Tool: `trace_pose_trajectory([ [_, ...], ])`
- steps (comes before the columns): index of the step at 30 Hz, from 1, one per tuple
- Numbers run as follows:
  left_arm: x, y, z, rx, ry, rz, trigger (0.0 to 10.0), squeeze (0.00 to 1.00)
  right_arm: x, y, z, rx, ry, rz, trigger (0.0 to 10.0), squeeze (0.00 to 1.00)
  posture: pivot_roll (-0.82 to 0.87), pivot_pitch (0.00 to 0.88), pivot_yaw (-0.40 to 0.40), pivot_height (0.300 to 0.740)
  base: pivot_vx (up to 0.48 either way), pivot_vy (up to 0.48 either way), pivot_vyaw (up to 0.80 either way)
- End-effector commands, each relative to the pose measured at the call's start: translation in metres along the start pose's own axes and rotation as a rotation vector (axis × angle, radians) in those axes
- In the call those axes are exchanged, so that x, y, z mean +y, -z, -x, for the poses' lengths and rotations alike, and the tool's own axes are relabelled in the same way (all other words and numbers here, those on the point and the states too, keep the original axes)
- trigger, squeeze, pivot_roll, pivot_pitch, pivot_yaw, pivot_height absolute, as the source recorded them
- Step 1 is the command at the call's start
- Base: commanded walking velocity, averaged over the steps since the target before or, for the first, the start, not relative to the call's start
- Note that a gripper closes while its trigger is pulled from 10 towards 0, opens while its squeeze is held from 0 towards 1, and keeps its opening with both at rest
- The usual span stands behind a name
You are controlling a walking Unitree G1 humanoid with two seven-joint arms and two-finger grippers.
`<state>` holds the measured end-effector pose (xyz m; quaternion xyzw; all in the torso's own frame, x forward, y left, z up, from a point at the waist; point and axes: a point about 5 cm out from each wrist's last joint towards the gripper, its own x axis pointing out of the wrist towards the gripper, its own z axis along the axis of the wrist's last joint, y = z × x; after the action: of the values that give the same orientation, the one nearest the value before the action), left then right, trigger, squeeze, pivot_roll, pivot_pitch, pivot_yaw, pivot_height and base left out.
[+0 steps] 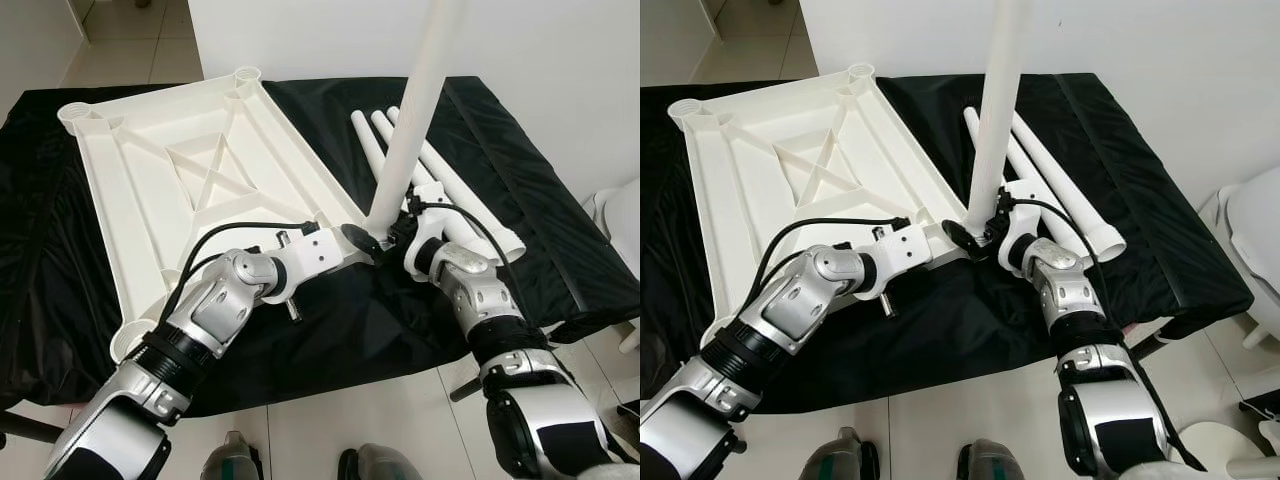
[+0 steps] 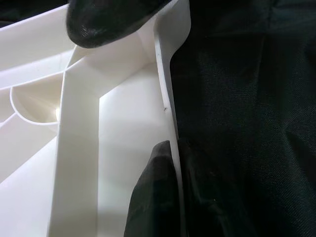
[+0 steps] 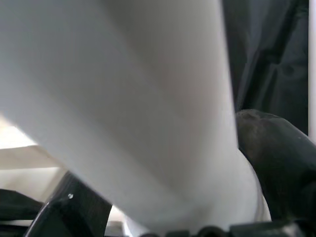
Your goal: Building children table
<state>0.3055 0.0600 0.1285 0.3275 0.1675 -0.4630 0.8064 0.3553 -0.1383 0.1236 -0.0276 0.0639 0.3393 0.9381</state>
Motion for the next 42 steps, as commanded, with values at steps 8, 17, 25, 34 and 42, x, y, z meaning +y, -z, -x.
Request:
trace_pose_trajectory([
  [8,-0.002,0.004,0.002,0.02,-0.016,-0.022,10.0,0.0,-0.006,0.002,-0.003,0.014,0.025,0.004,0.0,0.0,-0.03,0.0,-0.004,0.74,0.0,0.0,0.0],
  [17,-0.003,0.003,0.002,0.018,-0.013,-0.018,10.0,0.0,0.009,0.012,-0.003,-0.052,0.057,-0.042,0.0,0.0,-0.04,0.0,-0.006,0.74,0.0,0.0,0.0],
  [25,-0.002,0.004,0.003,0.019,-0.016,-0.013,10.0,0.0,0.023,0.019,-0.006,-0.086,0.295,-0.095,0.0,0.0,-0.04,0.0,-0.007,0.74,0.0,0.0,0.0],
  [34,-0.002,0.004,0.003,0.021,-0.012,-0.011,10.0,0.0,0.05,0.027,-0.016,-0.067,0.56,-0.18,0.0,0.0,-0.04,0.0,-0.001,0.74,0.0,0.0,0.0],
  [42,-0.002,0.003,0.002,0.017,-0.016,-0.008,10.0,0.0,0.052,0.026,-0.017,-0.06,0.549,-0.182,10.0,0.0,-0.04,0.0,-0.008,0.74,0.0,0.0,0.0],
])
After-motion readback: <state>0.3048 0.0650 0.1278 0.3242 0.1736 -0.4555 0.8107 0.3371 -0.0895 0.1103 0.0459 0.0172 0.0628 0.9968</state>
